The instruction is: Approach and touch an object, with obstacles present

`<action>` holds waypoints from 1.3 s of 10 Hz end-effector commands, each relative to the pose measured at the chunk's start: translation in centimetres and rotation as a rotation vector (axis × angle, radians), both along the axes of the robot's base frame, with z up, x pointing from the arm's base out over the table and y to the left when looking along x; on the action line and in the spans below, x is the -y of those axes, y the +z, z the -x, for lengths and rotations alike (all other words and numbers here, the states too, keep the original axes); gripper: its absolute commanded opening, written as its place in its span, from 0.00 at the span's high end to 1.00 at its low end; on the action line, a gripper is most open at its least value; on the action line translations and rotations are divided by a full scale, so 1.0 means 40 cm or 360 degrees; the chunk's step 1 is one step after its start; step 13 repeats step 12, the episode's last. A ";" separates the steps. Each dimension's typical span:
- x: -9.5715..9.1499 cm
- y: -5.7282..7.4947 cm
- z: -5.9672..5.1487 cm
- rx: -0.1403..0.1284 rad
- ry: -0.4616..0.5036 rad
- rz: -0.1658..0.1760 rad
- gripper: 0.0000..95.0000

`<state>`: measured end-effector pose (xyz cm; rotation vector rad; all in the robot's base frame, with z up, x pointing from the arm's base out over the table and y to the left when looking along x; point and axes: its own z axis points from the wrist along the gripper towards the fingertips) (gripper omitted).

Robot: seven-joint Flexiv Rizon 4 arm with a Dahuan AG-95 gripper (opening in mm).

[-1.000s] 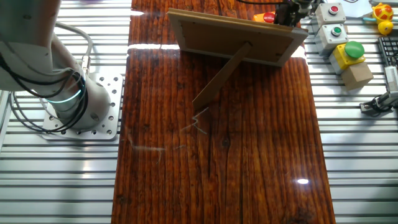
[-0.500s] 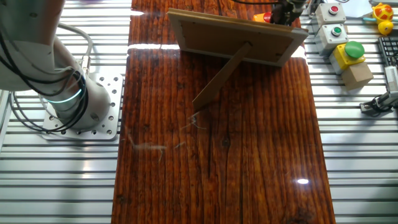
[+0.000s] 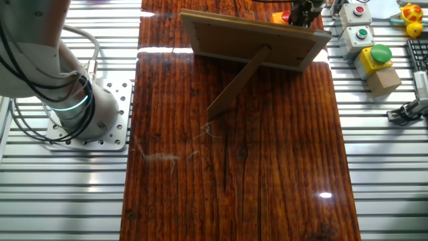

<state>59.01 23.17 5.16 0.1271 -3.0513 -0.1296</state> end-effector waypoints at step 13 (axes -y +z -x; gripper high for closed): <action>0.003 0.005 0.000 0.0029 0.0016 -0.0001 1.00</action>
